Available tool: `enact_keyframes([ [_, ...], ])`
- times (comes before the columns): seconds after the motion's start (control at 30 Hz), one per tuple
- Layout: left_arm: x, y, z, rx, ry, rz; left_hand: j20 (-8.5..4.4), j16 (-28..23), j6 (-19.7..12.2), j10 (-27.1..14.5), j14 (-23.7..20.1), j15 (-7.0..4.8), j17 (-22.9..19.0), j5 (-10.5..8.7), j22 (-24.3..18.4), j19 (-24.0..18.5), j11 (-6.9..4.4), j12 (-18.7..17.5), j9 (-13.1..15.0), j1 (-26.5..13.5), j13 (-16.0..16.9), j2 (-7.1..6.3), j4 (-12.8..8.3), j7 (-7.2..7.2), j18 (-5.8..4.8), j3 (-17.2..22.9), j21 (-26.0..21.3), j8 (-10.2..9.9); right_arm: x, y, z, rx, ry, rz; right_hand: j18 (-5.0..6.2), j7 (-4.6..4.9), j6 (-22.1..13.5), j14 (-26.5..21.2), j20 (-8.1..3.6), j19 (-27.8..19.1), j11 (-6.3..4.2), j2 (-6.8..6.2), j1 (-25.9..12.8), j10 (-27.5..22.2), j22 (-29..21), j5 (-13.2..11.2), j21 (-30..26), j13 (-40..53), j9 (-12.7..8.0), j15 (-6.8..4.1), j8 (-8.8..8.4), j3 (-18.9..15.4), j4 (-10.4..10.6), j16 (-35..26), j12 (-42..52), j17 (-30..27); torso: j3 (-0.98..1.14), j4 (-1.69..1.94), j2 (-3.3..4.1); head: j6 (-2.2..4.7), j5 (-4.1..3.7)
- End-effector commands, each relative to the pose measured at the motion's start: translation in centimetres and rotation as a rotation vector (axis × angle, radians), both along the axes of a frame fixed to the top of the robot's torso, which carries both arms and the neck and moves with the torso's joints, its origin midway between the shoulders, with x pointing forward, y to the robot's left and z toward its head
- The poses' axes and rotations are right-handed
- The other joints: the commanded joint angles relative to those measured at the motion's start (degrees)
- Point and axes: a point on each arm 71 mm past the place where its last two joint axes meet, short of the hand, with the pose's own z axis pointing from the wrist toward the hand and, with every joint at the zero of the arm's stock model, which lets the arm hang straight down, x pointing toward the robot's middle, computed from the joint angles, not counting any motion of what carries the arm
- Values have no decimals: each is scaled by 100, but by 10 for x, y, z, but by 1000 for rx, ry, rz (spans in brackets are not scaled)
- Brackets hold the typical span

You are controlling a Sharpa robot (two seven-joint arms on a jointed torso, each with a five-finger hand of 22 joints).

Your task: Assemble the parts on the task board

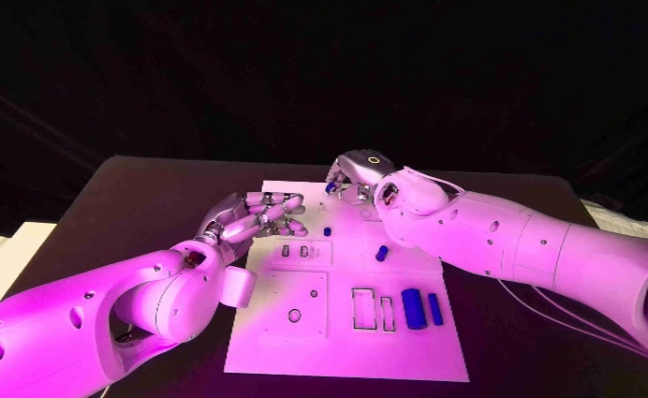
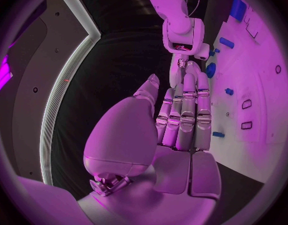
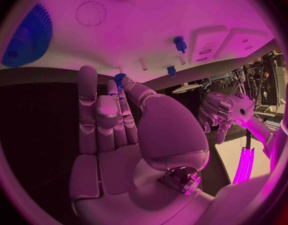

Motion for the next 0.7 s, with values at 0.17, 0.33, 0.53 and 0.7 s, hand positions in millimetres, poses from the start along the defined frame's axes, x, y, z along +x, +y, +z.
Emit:
enact_keyframes([
  [0.17, -1, -4, 2, -10, -7, -29, -7, 14, -28, -37, -37, 24, 13, -26, 6, 23, 24, -26, -6, 7, -1, 48, -31, 31, 62, -1, 28, -24, 4, 3, -4, -24, 24, -15, -21, 26, -12, 198, 20, -13, 13, -58, 2, -46, 9, -8, 27, -7, 1, -4, 11, 28, 14, 38, -38, 18, -3, 7, 10, -11, 1],
  [0.33, -1, -3, 2, -9, -5, -29, -7, 14, -28, -37, -37, 24, 13, -26, 6, 23, 24, -26, -6, 7, -1, 48, -31, 31, 62, -1, 28, -24, 3, 7, -5, -27, 30, -2, -21, 26, -12, 198, 20, -13, 13, -58, 2, -46, 9, -8, 27, -7, 1, -4, 11, 28, 14, 38, -38, 18, -6, 3, 14, -20, 27],
  [0.53, 0, -3, 1, -8, -4, -27, -7, 14, -28, -37, -37, 24, 13, -26, 6, 23, 24, -26, -6, 7, -1, 48, -31, 31, 62, -1, 28, -24, 1, 10, -5, -25, 31, 10, -21, 26, -12, 198, 20, -13, 13, -58, 2, -46, 9, -8, 27, -7, 1, -4, 11, 28, 14, 38, -38, 18, -6, 0, 18, -14, 33],
  [0.7, 0, -2, 1, -7, -4, -26, -7, 14, -28, -37, -37, 24, 13, -26, 6, 23, 24, -26, -6, 7, -1, 48, -31, 31, 62, -1, 28, -24, 1, 10, -5, -23, 27, 8, -20, 31, -23, 194, 24, -25, 18, -79, -10, -60, 22, -7, 46, -6, -1, 1, 5, 34, 31, 59, -38, 33, -4, 1, 23, -18, 38],
])
